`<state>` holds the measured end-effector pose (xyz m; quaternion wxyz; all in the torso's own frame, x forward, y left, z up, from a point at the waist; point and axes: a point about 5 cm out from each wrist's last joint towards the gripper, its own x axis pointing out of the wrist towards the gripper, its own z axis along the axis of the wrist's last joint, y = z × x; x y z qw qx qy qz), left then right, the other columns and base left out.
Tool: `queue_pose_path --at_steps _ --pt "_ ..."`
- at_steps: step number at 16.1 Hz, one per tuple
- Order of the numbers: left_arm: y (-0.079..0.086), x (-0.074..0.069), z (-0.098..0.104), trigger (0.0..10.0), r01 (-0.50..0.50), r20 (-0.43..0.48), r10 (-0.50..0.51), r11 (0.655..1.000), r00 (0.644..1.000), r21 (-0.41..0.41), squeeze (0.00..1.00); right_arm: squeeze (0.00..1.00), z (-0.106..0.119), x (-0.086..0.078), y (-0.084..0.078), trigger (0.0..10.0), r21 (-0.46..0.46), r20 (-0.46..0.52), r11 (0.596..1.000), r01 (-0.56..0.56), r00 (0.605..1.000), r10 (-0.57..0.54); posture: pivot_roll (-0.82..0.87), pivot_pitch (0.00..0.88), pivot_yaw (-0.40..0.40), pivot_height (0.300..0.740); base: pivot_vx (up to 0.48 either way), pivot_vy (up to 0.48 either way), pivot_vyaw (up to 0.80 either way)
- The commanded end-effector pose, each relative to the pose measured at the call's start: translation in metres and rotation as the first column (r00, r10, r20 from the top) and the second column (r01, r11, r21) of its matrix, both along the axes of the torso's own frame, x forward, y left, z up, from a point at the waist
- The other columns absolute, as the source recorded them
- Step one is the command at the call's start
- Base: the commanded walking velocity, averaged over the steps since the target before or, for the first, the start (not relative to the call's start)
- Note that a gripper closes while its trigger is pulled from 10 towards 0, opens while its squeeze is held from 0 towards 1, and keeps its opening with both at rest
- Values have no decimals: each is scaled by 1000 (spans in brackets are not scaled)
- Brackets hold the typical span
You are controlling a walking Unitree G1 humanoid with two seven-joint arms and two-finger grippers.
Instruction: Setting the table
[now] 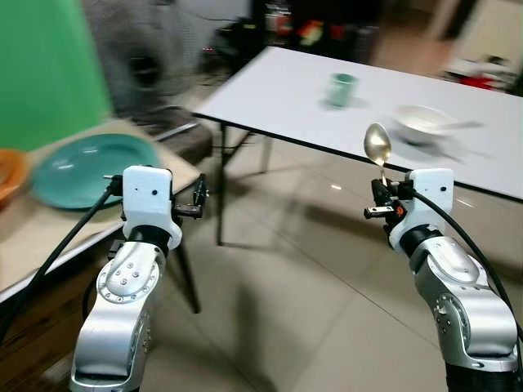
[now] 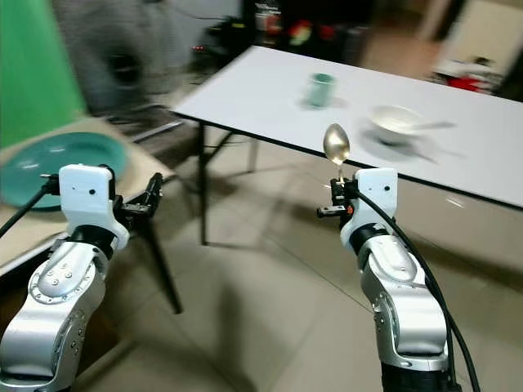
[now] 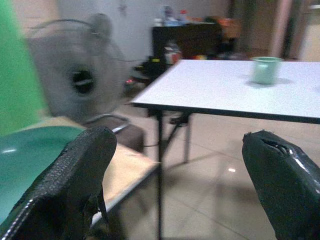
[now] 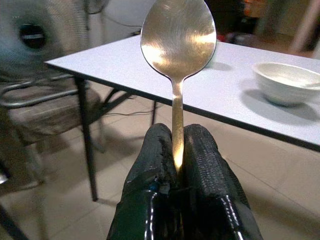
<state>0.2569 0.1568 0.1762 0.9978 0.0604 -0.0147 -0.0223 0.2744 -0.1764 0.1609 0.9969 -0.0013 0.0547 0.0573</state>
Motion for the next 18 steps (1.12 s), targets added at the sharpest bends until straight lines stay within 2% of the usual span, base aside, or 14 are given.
queue_pose_path --at_steps 1,6,10,18 --pt "-2 1 1 10000 27 3 -27 1000 1000 4 90 0 8 -1 -2 10000 13 26 1000 13 1000 -13 -76 6 -57 740 270 0 -800" --pt "3 6 0 10000 27 1 -27 999 1000 29 102 0 3 -6 -11 10000 19 17 998 64 998 -64 -77 0 -46 740 338 0 -800" --pt "6 4 -1 10000 27 -2 -27 999 1000 38 102 0 3 -5 -5 10000 20 11 999 50 999 -51 -72 0 -46 740 372 0 -739" --pt "13 1 -6 10000 -2 -24 3 999 1000 41 106 0 3 -3 3 10000 -9 13 999 -36 999 36 -66 7 -54 740 375 0 0"
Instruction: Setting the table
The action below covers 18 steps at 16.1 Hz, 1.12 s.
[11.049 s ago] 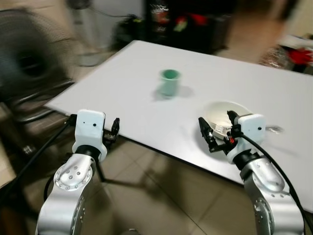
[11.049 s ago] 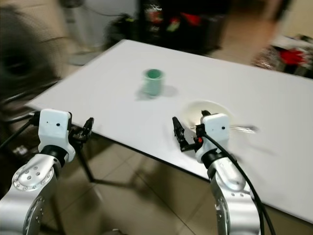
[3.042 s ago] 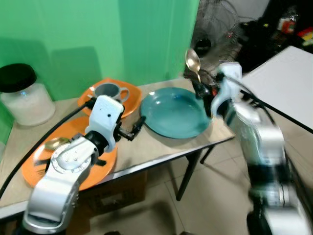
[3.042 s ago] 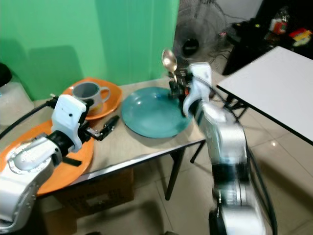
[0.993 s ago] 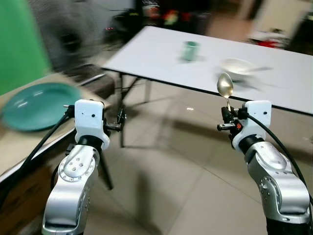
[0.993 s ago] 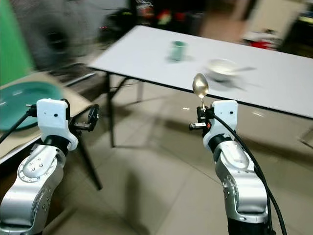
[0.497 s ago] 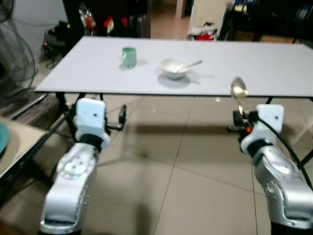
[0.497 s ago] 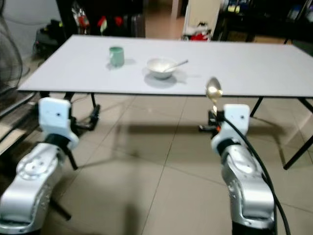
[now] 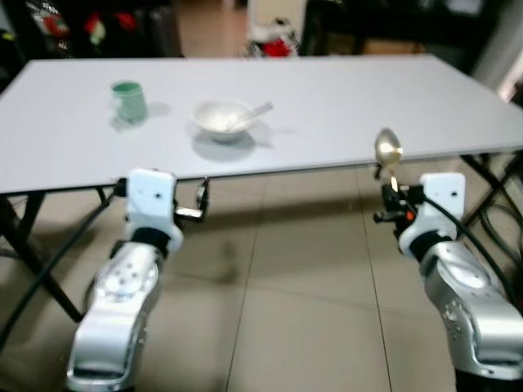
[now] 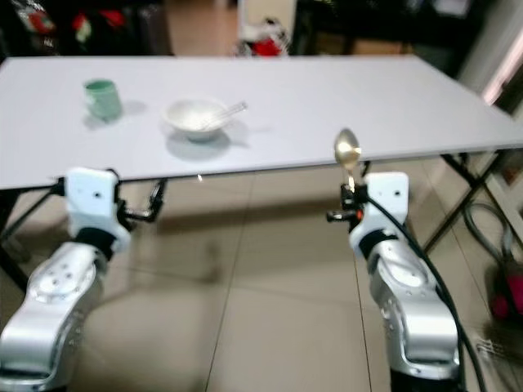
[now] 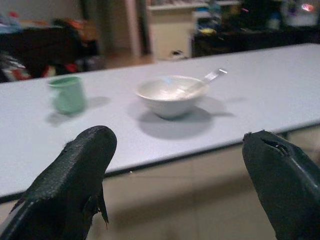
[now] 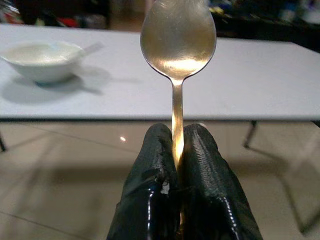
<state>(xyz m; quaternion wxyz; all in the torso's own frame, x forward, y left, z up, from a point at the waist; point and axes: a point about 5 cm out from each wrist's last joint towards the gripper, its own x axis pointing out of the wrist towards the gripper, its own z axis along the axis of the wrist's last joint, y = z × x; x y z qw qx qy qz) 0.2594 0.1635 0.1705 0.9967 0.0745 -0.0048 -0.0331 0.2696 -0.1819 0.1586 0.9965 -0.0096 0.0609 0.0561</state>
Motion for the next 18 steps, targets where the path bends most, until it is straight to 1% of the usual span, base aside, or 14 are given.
queue_pose_path --at_steps 1,2,3,5,7,8,12,18 --pt "7 -2 0 10000 -25 -4 25 1000 1000 11 106 0 5 1 9 10000 17 23 999 -41 999 41 -65 7 -55 740 375 0 0" --pt "7 -3 0 10000 -26 -5 27 1000 1000 12 110 0 6 2 11 10000 -29 28 997 -65 997 66 -64 7 -56 740 379 0 0" --pt "8 -3 0 10000 -28 -5 28 1000 1000 12 106 0 5 2 17 10000 -61 22 993 -100 995 101 -63 9 -58 740 375 0 800" --pt "9 -4 0 10000 -33 -5 33 999 999 18 102 0 4 2 21 10000 -61 20 991 -122 992 123 -61 11 -59 740 375 0 800" --pt "10 -4 0 10000 -33 -7 33 999 999 21 106 0 5 2 18 10000 -18 28 995 -99 995 100 -59 12 -59 740 379 0 0" --pt "10 -4 0 10000 -31 -8 31 999 999 23 106 0 4 3 15 10000 -17 24 996 -85 996 86 -59 12 -57 740 379 0 0" --pt "6 -3 0 10000 -12 -9 12 1000 1000 24 106 0 5 5 11 10000 -38 29 996 -75 997 76 -61 12 -49 740 378 0 0" --pt "6 -1 1 10000 -6 -10 6 1000 1000 22 106 0 4 5 12 10000 -45 30 996 -71 997 72 -63 14 -44 740 378 0 0"
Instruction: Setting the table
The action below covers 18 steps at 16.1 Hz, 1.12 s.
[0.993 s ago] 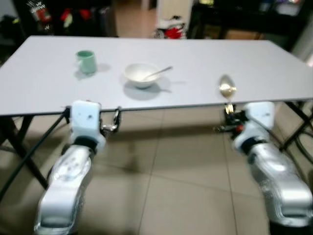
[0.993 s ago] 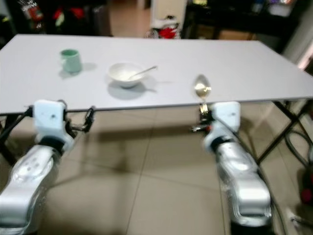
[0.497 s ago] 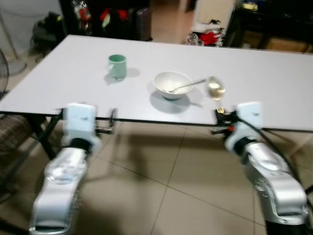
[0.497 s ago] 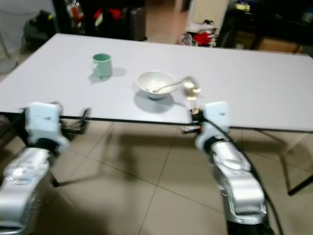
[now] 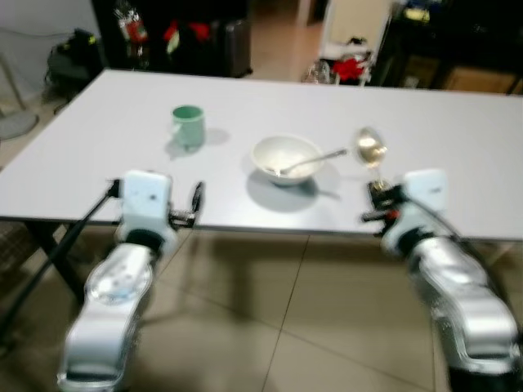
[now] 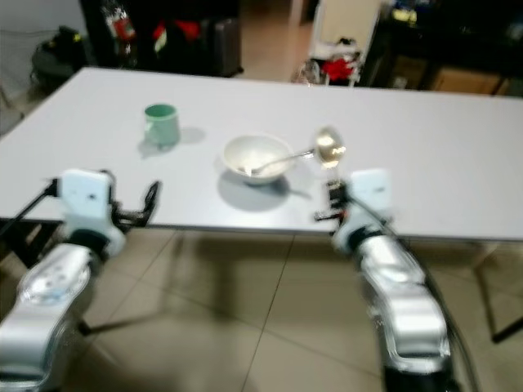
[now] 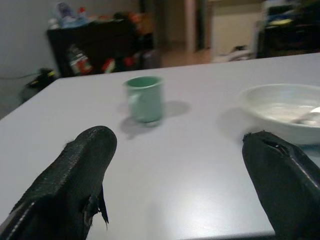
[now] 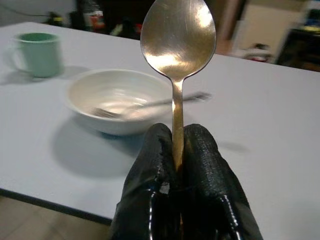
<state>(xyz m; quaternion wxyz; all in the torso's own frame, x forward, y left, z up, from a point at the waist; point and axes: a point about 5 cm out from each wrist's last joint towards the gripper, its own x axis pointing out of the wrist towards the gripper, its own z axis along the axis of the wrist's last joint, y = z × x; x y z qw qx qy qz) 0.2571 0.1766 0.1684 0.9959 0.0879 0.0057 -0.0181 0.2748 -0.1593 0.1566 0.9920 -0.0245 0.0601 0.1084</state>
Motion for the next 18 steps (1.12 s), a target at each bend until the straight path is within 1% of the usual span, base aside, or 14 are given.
queue_pose_path --at_steps 1,11,12,13,14,15,17,18 --pt "-7 2 3 10000 26 8 -26 1000 1000 -3 110 0 6 0 -11 10000 -20 32 999 34 999 -33 -62 13 -42 740 375 0 0" --pt "-5 6 6 10000 41 14 -41 999 999 12 110 0 6 0 -9 10000 -19 42 1000 25 999 -24 -58 10 -28 740 374 0 0" --pt "-5 7 7 10000 44 14 -44 999 999 17 106 0 7 1 -8 10000 -21 47 1000 11 999 -10 -56 8 -24 740 364 0 0" --pt "-4 7 6 10000 41 9 -41 999 999 30 90 0 8 1 -4 10000 -43 52 998 -35 998 37 -55 4 -17 740 0 0 0" --pt "-3 8 6 10000 38 6 -39 999 999 36 90 0 9 2 -3 10000 -53 52 997 -56 997 59 -55 4 -17 740 0 0 0" --pt "-2 9 4 10000 47 -14 -46 997 999 67 75 0 11 4 -1 10000 -90 52 990 -110 992 115 -54 0 -11 740 0 0 0" --pt "-6 11 6 10000 147 -20 -146 985 989 93 82 0 17 11 2 10000 -147 22 963 -228 972 233 -54 0 -8 740 0 0 0" --pt "-8 11 5 10000 189 -35 -186 975 982 115 82 0 21 18 3 10000 -176 5 946 -273 960 278 -52 0 -10 740 0 0 0"
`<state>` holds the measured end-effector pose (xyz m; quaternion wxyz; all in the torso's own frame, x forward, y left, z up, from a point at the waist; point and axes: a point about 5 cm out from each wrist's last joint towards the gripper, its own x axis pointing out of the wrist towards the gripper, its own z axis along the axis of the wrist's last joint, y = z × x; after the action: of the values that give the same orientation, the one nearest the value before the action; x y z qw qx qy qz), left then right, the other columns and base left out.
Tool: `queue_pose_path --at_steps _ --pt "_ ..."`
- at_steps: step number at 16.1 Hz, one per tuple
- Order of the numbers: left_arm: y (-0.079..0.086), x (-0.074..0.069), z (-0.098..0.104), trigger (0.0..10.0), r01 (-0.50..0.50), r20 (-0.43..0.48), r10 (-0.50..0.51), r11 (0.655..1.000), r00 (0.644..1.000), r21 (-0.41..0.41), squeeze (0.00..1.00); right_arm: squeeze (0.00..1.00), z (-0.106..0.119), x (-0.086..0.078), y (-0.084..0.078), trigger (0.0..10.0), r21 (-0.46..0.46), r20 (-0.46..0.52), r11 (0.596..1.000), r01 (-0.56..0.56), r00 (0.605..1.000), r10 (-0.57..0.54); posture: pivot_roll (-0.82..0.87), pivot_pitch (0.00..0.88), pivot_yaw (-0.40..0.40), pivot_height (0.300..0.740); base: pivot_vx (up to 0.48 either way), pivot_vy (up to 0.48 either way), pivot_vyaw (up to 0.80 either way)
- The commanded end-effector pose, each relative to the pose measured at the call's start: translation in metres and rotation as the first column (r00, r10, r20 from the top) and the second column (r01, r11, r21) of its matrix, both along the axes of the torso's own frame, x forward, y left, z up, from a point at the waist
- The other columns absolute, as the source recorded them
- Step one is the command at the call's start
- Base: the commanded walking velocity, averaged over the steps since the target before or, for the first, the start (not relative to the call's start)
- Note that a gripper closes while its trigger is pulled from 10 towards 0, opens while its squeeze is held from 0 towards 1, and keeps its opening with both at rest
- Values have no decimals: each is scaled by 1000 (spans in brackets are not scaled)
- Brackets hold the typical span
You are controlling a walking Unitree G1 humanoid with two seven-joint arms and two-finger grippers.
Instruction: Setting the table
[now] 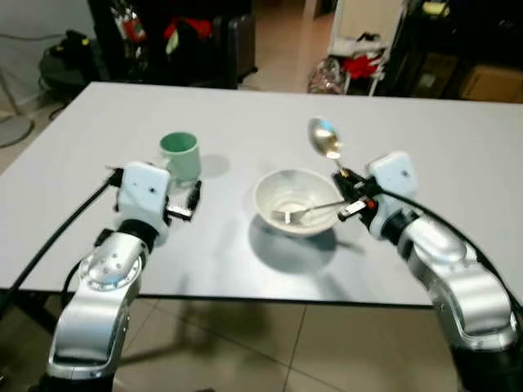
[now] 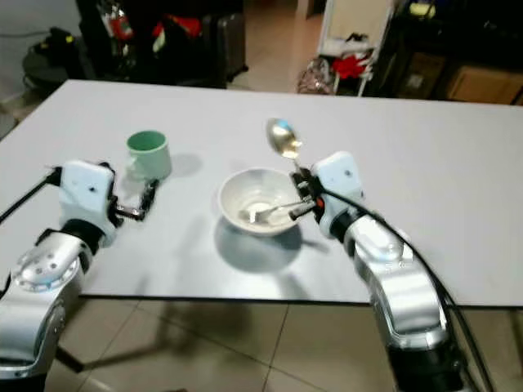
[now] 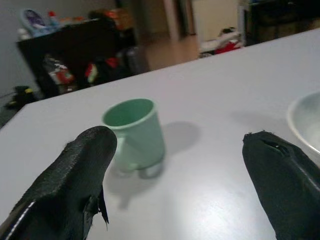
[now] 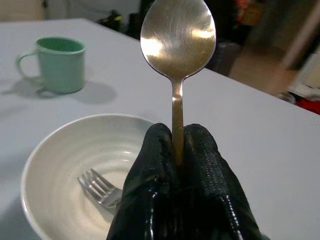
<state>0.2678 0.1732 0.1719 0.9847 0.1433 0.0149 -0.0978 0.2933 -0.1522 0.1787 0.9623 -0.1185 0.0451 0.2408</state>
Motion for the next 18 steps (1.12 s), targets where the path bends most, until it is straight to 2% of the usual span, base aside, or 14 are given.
queue_pose_path --at_steps 1,3,4,5,6,7,8,9,11,13,15,18 --pt "-4 1 1 10000 48 -2 -48 998 999 42 78 0 1 7 -3 10000 -38 -37 999 -20 999 19 -52 0 -13 740 0 0 0" --pt "-5 4 3 10000 92 -12 -91 994 996 57 82 0 2 23 -1 10000 -77 -84 996 -45 996 38 -48 0 -25 740 0 0 0" --pt "-7 4 3 10000 149 -28 -148 985 989 83 78 0 2 35 -2 10000 -133 -114 989 -59 992 43 -43 0 -33 740 0 0 0" --pt "-10 1 3 10000 226 -56 -220 961 974 159 78 0 5 47 -1 10000 -169 -119 983 -78 991 58 -41 0 -35 740 0 0 0" --pt "-13 -3 6 10000 304 -86 -292 934 952 186 75 0 11 62 -1 10000 -185 -138 978 -96 988 71 -32 0 -42 740 0 0 0" --pt "-14 -4 7 10000 318 -88 -307 930 948 183 75 0 12 65 -1 10000 -189 -149 977 -103 986 75 -32 0 -42 740 0 0 0" --pt "-16 -5 10 10000 364 -91 -352 912 931 188 75 0 12 72 -2 10000 -260 -190 956 -133 978 85 -21 0 -46 740 0 0 0" --pt "-17 -6 10 10000 383 -98 -371 904 924 191 75 0 12 73 -1 10000 -284 -210 945 -162 972 104 -21 0 -44 740 0 0 0" --pt "-19 -7 10 10000 410 -108 -396 892 912 189 75 0 14 77 3 10000 -273 -234 938 -215 960 152 -21 0 -37 740 0 0 0" --pt "-23 -9 10 10000 452 -129 -434 871 892 193 75 0 9 82 7 10000 -297 -296 910 -290 934 201 -21 0 -28 740 0 0 0" --pt "-27 -12 8 10000 512 -169 -486 839 857 185 75 0 0 84 10 10000 -332 -372 869 -367 897 237 -20 0 -20 740 0 0 0" --pt "-33 -19 2 10000 579 -225 -541 799 811 163 71 0 -3 89 16 10000 -367 -410 838 -403 879 243 -18 0 -20 740 0 0 0"
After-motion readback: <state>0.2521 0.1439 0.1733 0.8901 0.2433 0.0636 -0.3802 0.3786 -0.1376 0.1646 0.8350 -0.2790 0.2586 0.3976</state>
